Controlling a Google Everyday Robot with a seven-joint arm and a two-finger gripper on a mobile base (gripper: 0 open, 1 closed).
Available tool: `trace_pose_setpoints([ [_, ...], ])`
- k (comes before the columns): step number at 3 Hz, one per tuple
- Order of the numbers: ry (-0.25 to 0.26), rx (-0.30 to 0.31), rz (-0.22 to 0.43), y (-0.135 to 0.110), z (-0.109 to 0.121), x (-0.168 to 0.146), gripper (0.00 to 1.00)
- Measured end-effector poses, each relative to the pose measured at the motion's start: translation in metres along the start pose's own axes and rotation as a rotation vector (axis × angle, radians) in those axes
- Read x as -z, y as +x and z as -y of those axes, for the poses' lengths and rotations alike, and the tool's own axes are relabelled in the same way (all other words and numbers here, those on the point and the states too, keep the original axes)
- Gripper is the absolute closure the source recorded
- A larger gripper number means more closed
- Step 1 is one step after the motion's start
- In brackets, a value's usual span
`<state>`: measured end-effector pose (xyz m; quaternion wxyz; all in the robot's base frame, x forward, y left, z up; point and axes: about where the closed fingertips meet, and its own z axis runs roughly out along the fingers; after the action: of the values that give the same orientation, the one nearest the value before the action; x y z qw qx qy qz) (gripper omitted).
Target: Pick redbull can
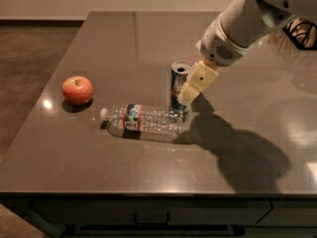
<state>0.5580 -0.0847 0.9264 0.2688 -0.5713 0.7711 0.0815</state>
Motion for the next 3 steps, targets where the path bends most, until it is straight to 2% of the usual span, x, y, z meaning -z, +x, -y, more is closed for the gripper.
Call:
trace_pose_setpoints([
  [1, -0.018, -0.001, 0.028, -0.010, 0.000, -0.010, 0.04],
  [2, -0.035, -0.002, 0.043, -0.016, -0.001, -0.014, 0.20],
  [3, -0.047, -0.001, 0.051, -0.021, 0.000, -0.011, 0.43],
])
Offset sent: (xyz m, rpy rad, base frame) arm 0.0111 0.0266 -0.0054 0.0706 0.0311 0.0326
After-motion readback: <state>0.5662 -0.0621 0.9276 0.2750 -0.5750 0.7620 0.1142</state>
